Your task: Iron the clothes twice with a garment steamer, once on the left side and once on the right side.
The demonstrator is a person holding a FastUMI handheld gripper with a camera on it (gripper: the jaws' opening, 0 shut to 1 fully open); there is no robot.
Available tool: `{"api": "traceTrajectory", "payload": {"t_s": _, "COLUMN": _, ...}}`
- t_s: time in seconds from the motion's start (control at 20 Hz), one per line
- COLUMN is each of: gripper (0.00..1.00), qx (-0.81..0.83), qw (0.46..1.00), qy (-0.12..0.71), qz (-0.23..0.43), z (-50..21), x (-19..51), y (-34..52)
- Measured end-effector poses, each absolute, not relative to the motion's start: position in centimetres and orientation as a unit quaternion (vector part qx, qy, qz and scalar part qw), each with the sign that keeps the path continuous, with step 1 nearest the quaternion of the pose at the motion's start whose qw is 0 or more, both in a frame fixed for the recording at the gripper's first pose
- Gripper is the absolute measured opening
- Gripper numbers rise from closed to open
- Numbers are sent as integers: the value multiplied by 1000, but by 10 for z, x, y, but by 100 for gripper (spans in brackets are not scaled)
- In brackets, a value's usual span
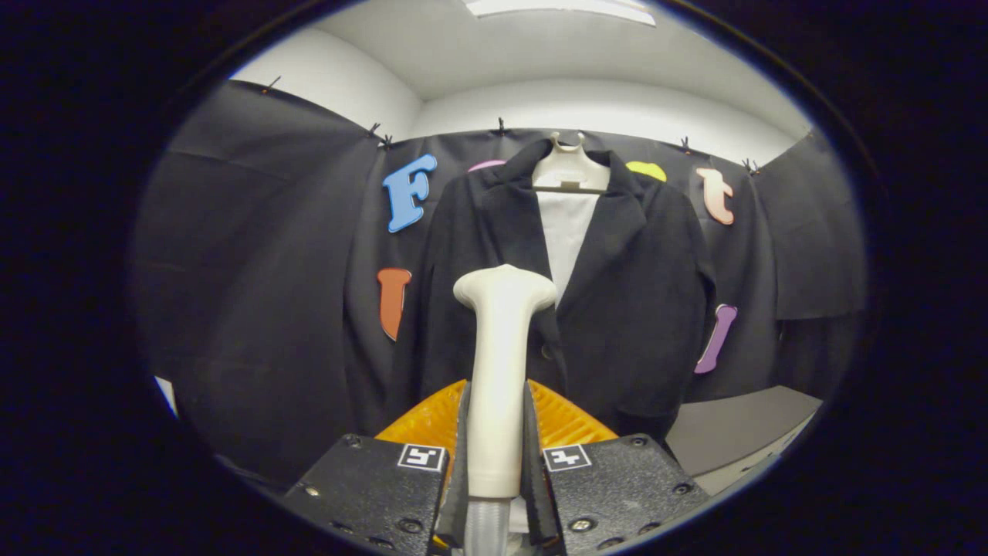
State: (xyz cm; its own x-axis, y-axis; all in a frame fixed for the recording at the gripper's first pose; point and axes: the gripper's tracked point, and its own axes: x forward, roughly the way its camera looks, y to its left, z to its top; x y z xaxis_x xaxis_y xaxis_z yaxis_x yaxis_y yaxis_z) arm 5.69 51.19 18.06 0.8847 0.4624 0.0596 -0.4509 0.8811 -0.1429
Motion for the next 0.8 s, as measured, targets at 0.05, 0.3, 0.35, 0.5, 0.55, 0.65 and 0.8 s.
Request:
{"api": "traceTrajectory", "payload": {"t_s": 0.05, "gripper": 33, "qx": -66, "qw": 969, "qy": -42, "qz": 233, "z": 175, "x": 53, "y": 510}}
{"api": "traceTrajectory", "payload": {"t_s": 0.3, "gripper": 33, "qx": -81, "qw": 970, "qy": -13, "qz": 227, "z": 139, "x": 36, "y": 503}}
{"api": "traceTrajectory", "payload": {"t_s": 0.35, "gripper": 33, "qx": -82, "qw": 970, "qy": -8, "qz": 228, "z": 132, "x": 33, "y": 502}}
{"api": "traceTrajectory", "payload": {"t_s": 0.5, "gripper": 33, "qx": -84, "qw": 969, "qy": 25, "qz": 232, "z": 99, "x": 27, "y": 500}}
{"api": "traceTrajectory", "payload": {"t_s": 0.55, "gripper": 33, "qx": -86, "qw": 969, "qy": 38, "qz": 230, "z": 87, "x": 26, "y": 497}}
{"api": "traceTrajectory", "payload": {"t_s": 0.65, "gripper": 33, "qx": -92, "qw": 968, "qy": 60, "qz": 226, "z": 63, "x": 26, "y": 493}}
{"api": "traceTrajectory", "payload": {"t_s": 0.8, "gripper": 33, "qx": -93, "qw": 965, "qy": 92, "qz": 227, "z": 33, "x": 24, "y": 490}}
